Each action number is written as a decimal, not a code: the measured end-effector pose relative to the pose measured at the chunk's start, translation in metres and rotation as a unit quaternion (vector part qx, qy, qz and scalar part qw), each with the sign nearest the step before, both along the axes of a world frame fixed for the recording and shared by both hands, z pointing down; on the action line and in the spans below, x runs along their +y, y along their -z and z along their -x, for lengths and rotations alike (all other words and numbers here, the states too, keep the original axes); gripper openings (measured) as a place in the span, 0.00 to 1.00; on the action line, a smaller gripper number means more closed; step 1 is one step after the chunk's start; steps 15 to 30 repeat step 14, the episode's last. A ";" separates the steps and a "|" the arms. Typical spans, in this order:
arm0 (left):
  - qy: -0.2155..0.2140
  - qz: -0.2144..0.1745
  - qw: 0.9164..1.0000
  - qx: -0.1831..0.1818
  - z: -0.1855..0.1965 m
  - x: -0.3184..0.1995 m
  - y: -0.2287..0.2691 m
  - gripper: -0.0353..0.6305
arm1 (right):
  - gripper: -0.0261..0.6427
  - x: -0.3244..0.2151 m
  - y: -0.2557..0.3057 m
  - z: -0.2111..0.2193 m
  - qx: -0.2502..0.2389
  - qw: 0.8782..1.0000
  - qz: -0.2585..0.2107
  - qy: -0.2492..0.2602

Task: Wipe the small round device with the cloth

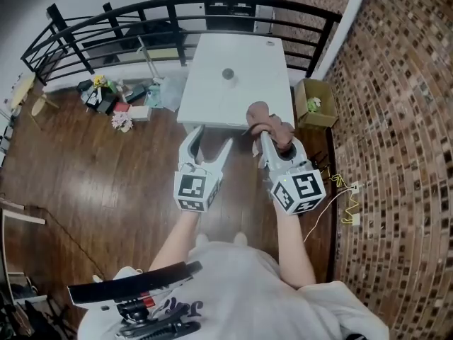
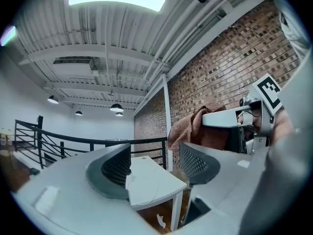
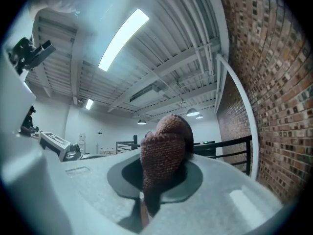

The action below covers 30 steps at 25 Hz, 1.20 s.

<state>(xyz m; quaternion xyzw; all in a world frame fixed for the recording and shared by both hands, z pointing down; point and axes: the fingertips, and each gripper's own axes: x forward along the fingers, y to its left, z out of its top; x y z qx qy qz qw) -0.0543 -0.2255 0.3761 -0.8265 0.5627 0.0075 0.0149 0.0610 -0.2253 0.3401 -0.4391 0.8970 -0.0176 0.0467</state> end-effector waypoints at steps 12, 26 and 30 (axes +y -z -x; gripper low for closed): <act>0.028 0.016 0.999 0.026 0.056 0.052 -0.006 0.50 | 0.08 0.047 -0.010 0.036 0.010 1.000 0.012 0.005; 0.034 0.017 0.999 0.029 0.057 0.060 -0.010 0.50 | 0.08 0.055 -0.011 0.035 0.011 1.000 0.008 0.008; 0.034 0.017 0.999 0.029 0.057 0.060 -0.010 0.50 | 0.08 0.055 -0.011 0.035 0.011 1.000 0.008 0.008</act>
